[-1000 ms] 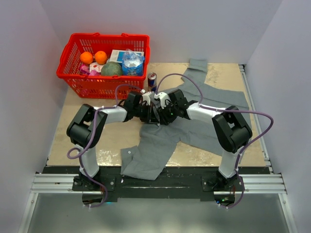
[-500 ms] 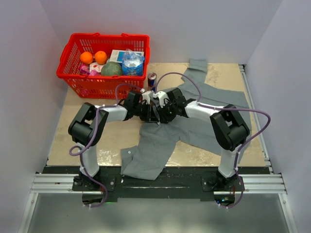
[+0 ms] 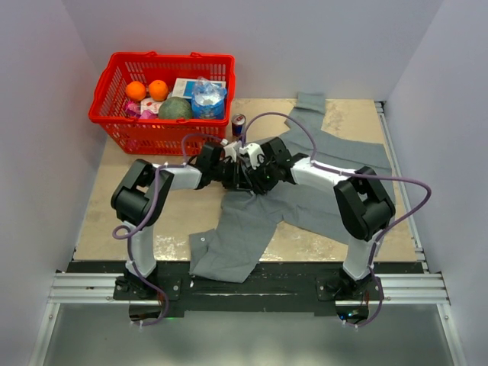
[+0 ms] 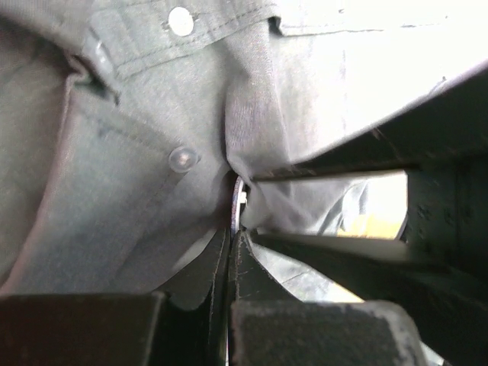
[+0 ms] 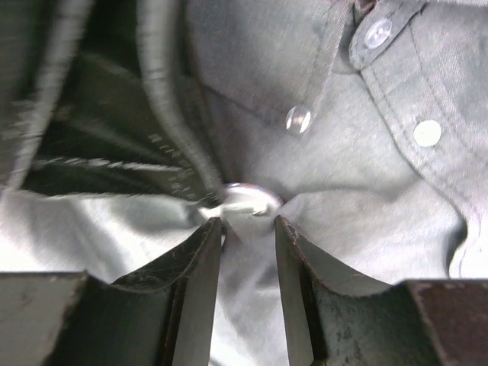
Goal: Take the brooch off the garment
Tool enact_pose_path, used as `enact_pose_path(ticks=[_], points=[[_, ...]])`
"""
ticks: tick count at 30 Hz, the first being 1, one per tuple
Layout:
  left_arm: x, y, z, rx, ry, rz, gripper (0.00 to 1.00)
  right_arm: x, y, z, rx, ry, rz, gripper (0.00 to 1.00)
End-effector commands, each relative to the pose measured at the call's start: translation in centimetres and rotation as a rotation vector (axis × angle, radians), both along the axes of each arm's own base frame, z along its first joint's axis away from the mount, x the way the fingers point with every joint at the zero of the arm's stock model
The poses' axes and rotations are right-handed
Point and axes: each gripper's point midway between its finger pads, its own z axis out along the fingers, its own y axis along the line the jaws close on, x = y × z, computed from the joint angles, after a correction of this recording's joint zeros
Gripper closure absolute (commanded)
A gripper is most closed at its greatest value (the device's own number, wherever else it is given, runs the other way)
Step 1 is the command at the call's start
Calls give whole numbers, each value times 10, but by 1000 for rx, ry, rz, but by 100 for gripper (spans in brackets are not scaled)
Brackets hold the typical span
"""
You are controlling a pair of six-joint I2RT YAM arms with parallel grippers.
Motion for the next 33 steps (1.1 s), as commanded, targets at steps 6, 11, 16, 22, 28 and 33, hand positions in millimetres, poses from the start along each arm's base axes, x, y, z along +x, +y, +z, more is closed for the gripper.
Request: enact_pose_path(ticks=[6, 11, 16, 22, 28, 33], points=[[31, -19, 31, -49, -109, 15, 100, -12, -6, 50, 20, -44, 15, 57], [32, -10, 44, 0, -166, 28, 100, -13, -8, 56, 23, -74, 38, 54], [38, -5, 56, 27, -220, 50, 100, -11, -12, 38, -6, -72, 32, 53], [42, -5, 70, 22, -253, 56, 100, -10, -4, 16, 5, -40, 38, 53], [54, -8, 66, 6, -252, 96, 100, -20, 11, 16, 78, 27, 46, 99], [79, -15, 64, 2, -289, 143, 100, -35, 9, 13, 88, 89, 31, 100]])
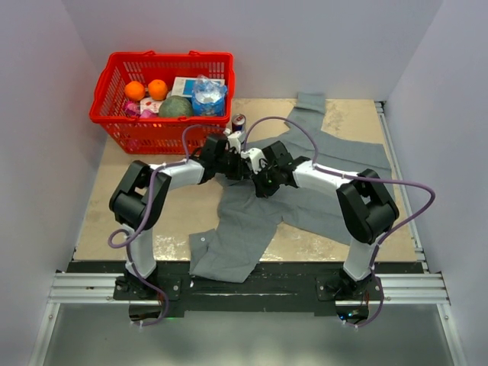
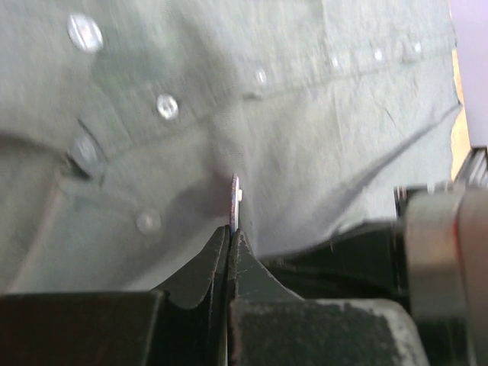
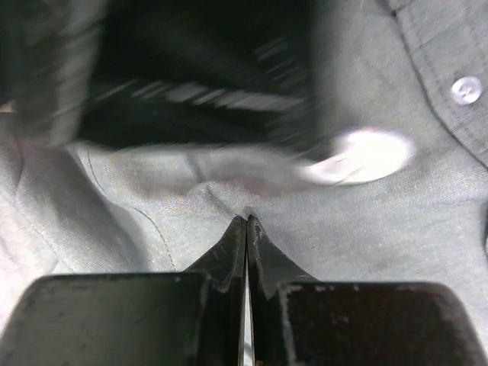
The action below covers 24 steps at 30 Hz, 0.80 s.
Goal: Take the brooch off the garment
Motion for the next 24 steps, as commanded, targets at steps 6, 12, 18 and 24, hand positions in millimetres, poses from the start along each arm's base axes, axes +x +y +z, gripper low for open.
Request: enact_pose_path(ticks=[6, 12, 18, 24], points=[[59, -4, 38, -26, -187, 80, 100, 12, -19, 49, 20, -20, -92, 83], [19, -2, 47, -63, -225, -83, 100, 29, -70, 81, 11, -16, -158, 63], [-15, -9, 55, -131, -344, -322, 100, 36, -78, 99, 19, -162, -85, 60], [-27, -22, 78, -154, -408, -514, 100, 44, -83, 100, 8, -205, -72, 54]])
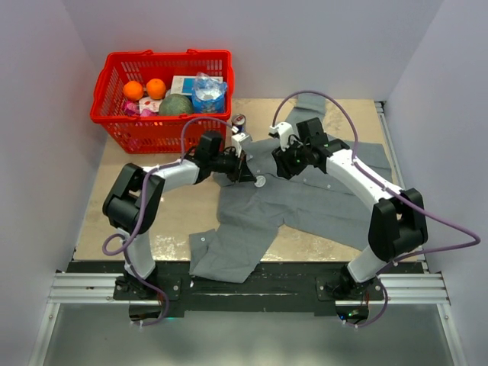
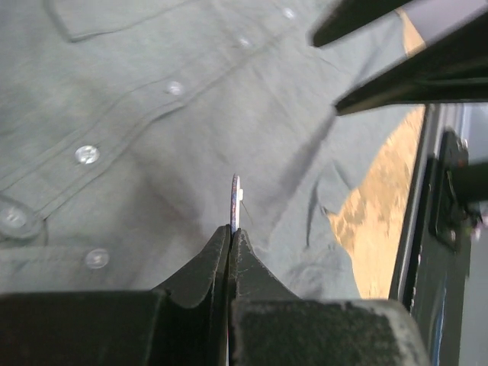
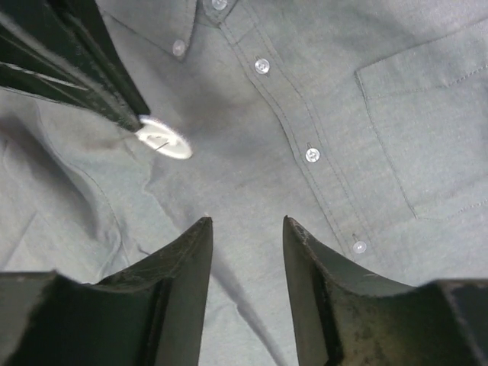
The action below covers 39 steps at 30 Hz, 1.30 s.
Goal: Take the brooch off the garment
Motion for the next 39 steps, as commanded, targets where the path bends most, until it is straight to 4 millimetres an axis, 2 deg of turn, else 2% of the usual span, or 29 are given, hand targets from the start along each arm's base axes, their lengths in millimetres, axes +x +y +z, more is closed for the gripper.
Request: enact_pose_path(ticks=[1, 2, 3, 4, 5, 7, 13, 15, 18, 19, 20, 22, 25, 28, 33, 36, 37, 39], points=[[-9, -17, 50, -74, -170, -230, 100, 8, -3, 7, 0, -56, 12, 52], [-18, -15, 37, -44, -83, -249, 100, 10, -6, 8, 17, -47, -33, 40], [-13, -18, 43, -42, -136, -288, 100, 14, -10, 11, 14, -68, -81, 31], [-23, -16, 33, -33, -69, -323, 100, 16, -12, 12, 17, -73, -112, 27], [-22, -18, 36, -34, -76, -339, 100, 17, -13, 14, 26, -71, -138, 25], [-27, -17, 27, -2, -80, -374, 100, 14, -11, 19, 42, -76, -129, 26], [-38, -31, 25, -7, -66, -413, 100, 4, -11, 33, 56, -100, -69, 27], [-45, -38, 22, 4, -63, -430, 100, -2, -12, 31, 37, -111, -10, 30], [-42, -34, 13, 69, -91, -419, 100, -16, -11, 30, 70, -119, 122, 37], [-47, -29, 9, 93, -81, -427, 100, -19, -14, 30, 83, -126, 152, 39], [-51, -26, 3, 106, -77, -437, 100, -27, -7, 32, 105, -157, 252, 39], [-54, -21, -12, 128, -58, -448, 100, -39, -5, 15, 102, -155, 337, 40], [-50, -17, -30, 133, -21, -434, 100, -37, -4, -4, 87, -108, 362, 41], [-43, -18, -39, 113, 6, -436, 100, -34, 0, -11, 104, -35, 339, 44], [-41, -25, -50, 59, 92, -427, 100, -27, 13, -19, 112, -40, 380, 43], [-34, -23, -61, 87, 68, -434, 100, -26, 18, -27, 126, -36, 405, 43], [-36, -19, -72, 109, 103, -435, 100, -28, 20, -34, 127, -20, 425, 43], [-33, -14, -76, 114, 108, -430, 100, -29, 24, -39, 128, -6, 435, 43]])
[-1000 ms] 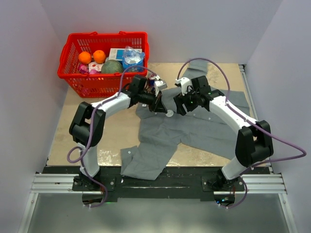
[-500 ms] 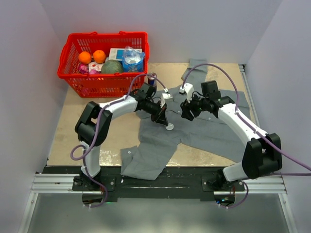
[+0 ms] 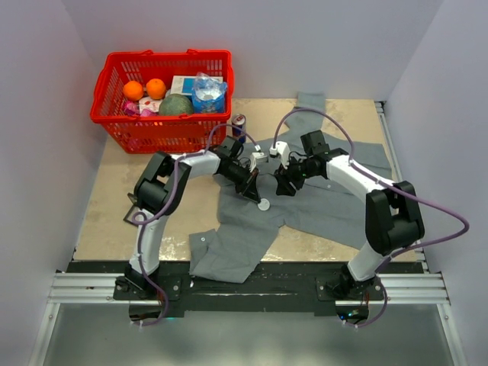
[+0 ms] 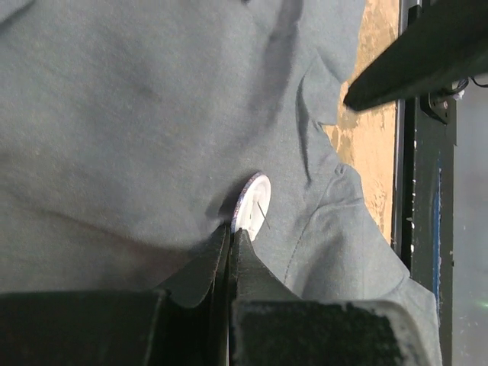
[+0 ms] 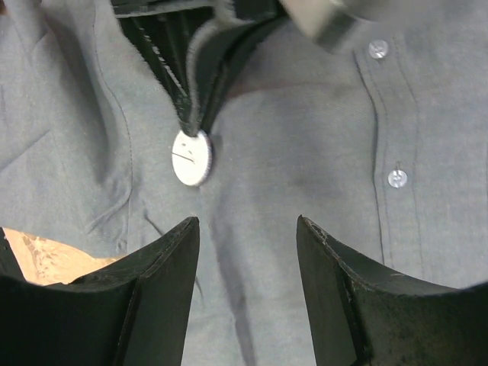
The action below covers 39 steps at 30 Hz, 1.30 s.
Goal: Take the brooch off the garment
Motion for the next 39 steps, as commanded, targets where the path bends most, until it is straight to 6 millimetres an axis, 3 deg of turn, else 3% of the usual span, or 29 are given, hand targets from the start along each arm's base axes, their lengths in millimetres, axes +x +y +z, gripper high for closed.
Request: enact_pose_path(ticks=[1, 8, 18, 28, 39], points=[[14, 5, -10, 9, -39, -3, 100, 5, 21, 5, 56, -28, 69, 43], [4, 13, -12, -5, 73, 32, 100, -3, 34, -14, 67, 31, 99, 43], [15, 6, 21, -64, 13, 58, 100, -14, 44, -25, 133, 187, 14, 37], [9, 11, 8, -27, 50, 107, 100, -14, 44, -51, 95, 244, -24, 39], [13, 9, 12, -30, 61, 128, 100, -11, 59, -53, 75, 229, -3, 40]])
